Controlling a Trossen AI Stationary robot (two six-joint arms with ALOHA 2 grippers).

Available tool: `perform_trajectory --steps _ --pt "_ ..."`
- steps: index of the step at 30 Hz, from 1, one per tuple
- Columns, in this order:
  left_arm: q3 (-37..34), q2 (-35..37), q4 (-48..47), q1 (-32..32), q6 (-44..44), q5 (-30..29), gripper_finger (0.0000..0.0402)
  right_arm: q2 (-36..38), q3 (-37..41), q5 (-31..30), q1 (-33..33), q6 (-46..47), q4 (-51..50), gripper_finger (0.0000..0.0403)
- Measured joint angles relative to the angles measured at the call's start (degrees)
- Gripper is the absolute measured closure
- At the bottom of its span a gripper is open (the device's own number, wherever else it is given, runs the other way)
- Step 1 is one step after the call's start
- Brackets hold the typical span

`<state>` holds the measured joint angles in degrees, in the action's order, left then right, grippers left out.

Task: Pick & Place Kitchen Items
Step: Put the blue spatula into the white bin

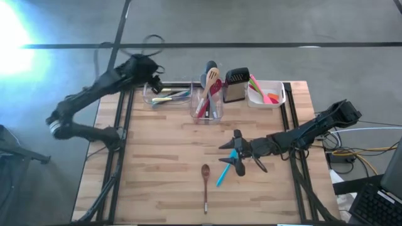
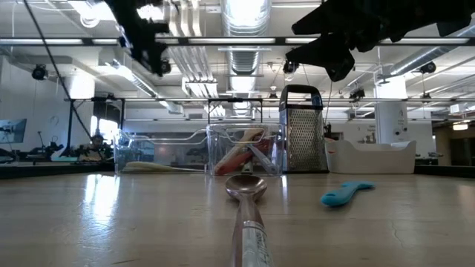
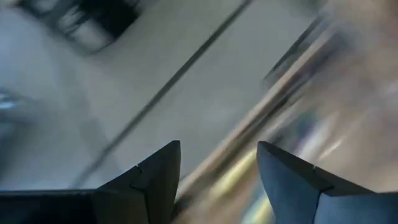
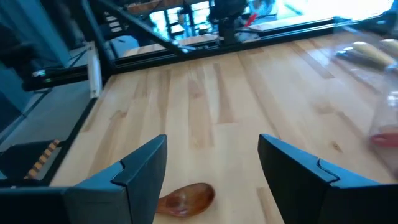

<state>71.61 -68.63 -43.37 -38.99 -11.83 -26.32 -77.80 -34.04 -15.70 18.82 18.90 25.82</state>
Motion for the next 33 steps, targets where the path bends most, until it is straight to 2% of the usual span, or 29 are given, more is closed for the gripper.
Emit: perform_trajectory --steps 6,8,10,14,18,20,23,26,30,33 --pt "-3.9 12.5 9.0 6.5 17.4 19.7 0.0186 0.0 0.0 -6.8 -0.1 0.1 0.1 0.0169" --pt "-7.5 16.0 12.5 11.0 20.0 22.0 0.0186 0.0 -0.1 -9.4 -0.1 0.9 0.1 0.017" --pt "-12.2 19.2 15.9 16.4 22.4 21.6 0.0186 0.0 -0.4 -11.3 -0.1 3.5 0.2 0.017" --pt "-24.6 24.3 24.9 29.1 29.2 13.9 0.0186 0.0 -1.4 -11.9 -0.1 10.8 0.2 0.0168" --pt "-38.8 26.8 41.2 42.6 35.2 4.3 0.0186 0.0 -3.5 -11.9 0.7 12.5 -0.9 0.0179" --pt "-45.2 26.8 51.6 48.8 37.0 -1.0 0.0186 0.0 -6.0 -11.9 0.8 13.9 -4.8 0.0187" --pt "-53.0 25.6 67.0 56.2 37.1 -8.2 0.0186 0.0 -11.5 -12.8 0.8 18.3 -16.3 0.0198" --pt "-57.8 24.2 76.4 61.1 36.0 -13.4 0.0186 -0.8 -17.6 -12.9 0.8 25.3 -30.6 0.0209" --pt "-60.9 22.2 80.3 63.9 36.7 -15.3 0.0186 -3.6 -25.3 -12.4 2.0 32.2 -52.3 0.0217" --pt "-61.0 20.8 80.4 64.0 37.2 -15.2 0.0186 -6.6 -29.6 -9.8 2.9 32.4 -66.1 0.022"
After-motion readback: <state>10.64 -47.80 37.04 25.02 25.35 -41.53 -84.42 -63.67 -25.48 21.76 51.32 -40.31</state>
